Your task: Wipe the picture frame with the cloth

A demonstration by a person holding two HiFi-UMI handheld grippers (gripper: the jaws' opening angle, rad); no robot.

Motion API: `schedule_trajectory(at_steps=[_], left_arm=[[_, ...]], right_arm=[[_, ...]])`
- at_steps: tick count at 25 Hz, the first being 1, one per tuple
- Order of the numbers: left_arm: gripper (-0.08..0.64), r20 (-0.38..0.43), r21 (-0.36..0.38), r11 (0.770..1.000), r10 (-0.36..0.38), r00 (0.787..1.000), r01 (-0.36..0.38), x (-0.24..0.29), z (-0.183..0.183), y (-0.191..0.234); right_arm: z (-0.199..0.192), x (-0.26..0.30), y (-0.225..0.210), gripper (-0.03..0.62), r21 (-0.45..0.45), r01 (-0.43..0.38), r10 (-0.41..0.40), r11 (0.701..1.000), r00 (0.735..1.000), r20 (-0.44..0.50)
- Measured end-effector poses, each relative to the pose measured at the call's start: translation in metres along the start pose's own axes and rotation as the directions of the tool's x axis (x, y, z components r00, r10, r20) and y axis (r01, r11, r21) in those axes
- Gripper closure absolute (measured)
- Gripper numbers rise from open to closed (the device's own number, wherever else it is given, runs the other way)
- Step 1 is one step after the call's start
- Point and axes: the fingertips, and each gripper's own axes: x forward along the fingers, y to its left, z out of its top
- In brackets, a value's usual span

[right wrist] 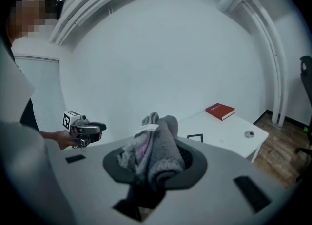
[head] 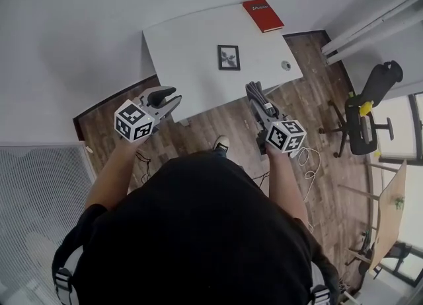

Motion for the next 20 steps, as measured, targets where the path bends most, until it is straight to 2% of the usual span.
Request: schedule_trajectory(at_steps=[10,20], left_arm=[[0.44,-0.029,-0.004,0.999,0.034,0.999,-0.034,0.059,0.016,0.01],[0.44,-0.05,-0.013,0.994,0.105,0.993,-0.106,0.102,0.034,0.013]], right_arm=[[0.022,0.031,-0.055,0.488,0.007,-0.072,0.072,0.997,0.997,-0.027],[0.045,0.052,-0.107,0.488,0.008,-0.156,0.156,0.988,0.986,-0.051]])
